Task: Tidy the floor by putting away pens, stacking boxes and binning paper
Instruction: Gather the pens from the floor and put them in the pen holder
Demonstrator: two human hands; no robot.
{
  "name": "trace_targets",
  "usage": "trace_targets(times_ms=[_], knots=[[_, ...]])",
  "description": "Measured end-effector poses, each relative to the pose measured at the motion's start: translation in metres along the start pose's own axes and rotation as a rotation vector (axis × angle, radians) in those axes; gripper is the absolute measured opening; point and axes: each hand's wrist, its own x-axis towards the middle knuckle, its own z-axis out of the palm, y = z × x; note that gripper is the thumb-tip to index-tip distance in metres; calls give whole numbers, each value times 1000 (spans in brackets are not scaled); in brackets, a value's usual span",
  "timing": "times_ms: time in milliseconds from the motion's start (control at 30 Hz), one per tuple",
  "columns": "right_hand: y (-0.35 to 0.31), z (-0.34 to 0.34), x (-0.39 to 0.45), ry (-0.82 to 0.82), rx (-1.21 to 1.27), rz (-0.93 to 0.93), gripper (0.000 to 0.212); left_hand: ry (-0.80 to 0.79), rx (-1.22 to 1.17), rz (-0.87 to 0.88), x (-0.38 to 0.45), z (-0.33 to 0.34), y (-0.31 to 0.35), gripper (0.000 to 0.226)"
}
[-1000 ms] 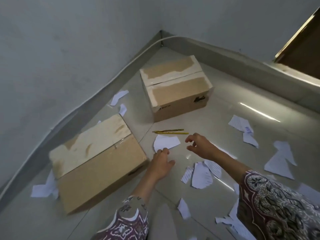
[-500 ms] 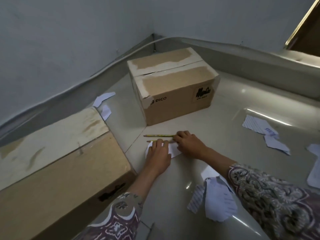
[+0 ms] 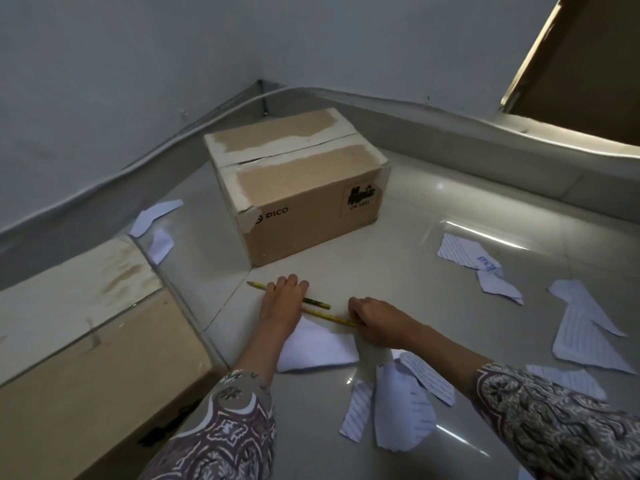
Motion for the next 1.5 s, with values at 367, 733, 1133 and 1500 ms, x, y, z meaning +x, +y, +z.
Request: trace_targets(times_ms=[367,733,1133,1500], knots=[[15,-3,-21,-41,97,169,15,113,57,-70,-8,8,2,50],[12,-64,-61,209,484,298,9,87,-463,-48,-57,-57,48,32],[32,-222,-253,361,699,565,8,55,-957,-119,-105,-266,123,8],[4,-396,-453,729,858,786,6,-44,-936,78,-162,-480,251,7]])
